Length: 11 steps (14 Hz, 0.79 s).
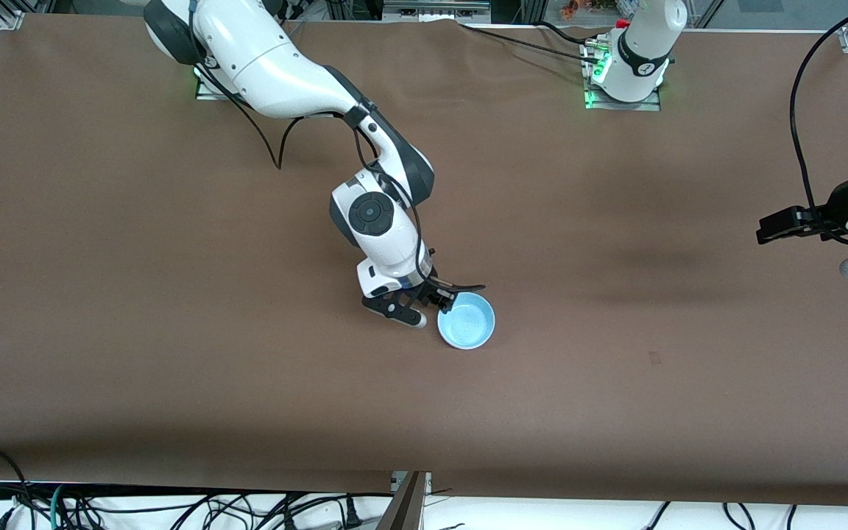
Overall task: Stack pink and blue bowls on white bowl
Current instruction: 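Open the right gripper and draw it back from the stack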
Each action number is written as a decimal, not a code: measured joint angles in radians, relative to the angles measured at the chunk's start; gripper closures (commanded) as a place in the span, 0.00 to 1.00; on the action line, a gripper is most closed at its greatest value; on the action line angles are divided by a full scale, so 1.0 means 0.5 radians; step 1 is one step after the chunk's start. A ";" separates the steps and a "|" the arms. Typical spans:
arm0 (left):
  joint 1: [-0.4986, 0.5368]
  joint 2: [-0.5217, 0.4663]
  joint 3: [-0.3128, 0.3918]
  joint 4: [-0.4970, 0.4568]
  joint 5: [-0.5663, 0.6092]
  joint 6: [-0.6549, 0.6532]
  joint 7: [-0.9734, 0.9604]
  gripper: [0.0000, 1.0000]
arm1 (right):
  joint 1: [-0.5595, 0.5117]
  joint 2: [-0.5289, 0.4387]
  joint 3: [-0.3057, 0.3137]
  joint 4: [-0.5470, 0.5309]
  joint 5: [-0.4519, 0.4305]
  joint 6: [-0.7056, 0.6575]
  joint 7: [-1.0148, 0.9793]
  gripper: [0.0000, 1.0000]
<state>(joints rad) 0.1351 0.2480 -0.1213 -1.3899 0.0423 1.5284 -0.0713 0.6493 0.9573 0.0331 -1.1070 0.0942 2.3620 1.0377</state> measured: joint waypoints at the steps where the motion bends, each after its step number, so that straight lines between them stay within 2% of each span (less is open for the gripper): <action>1: 0.000 0.000 0.000 0.000 0.000 0.000 0.000 0.00 | -0.030 -0.052 -0.014 0.032 -0.006 -0.103 -0.047 0.00; 4: -0.001 0.000 0.000 0.000 0.000 0.000 0.000 0.00 | -0.206 -0.273 -0.029 0.057 -0.012 -0.479 -0.409 0.00; 6: -0.001 0.000 0.000 0.000 0.000 0.000 0.000 0.00 | -0.320 -0.452 -0.103 0.000 -0.013 -0.813 -0.670 0.00; 8: -0.001 0.000 0.000 0.000 0.000 0.000 0.000 0.00 | -0.456 -0.698 -0.196 -0.165 -0.012 -1.081 -1.092 0.00; 11: -0.003 0.000 -0.001 -0.001 0.000 0.000 0.000 0.00 | -0.652 -1.191 -0.326 -0.525 -0.009 -1.369 -1.603 0.00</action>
<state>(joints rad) 0.1336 0.2481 -0.1217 -1.3904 0.0423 1.5281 -0.0713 0.3234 0.3619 -0.1301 -1.3694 0.0898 1.6777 0.2361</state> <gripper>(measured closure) 0.000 0.000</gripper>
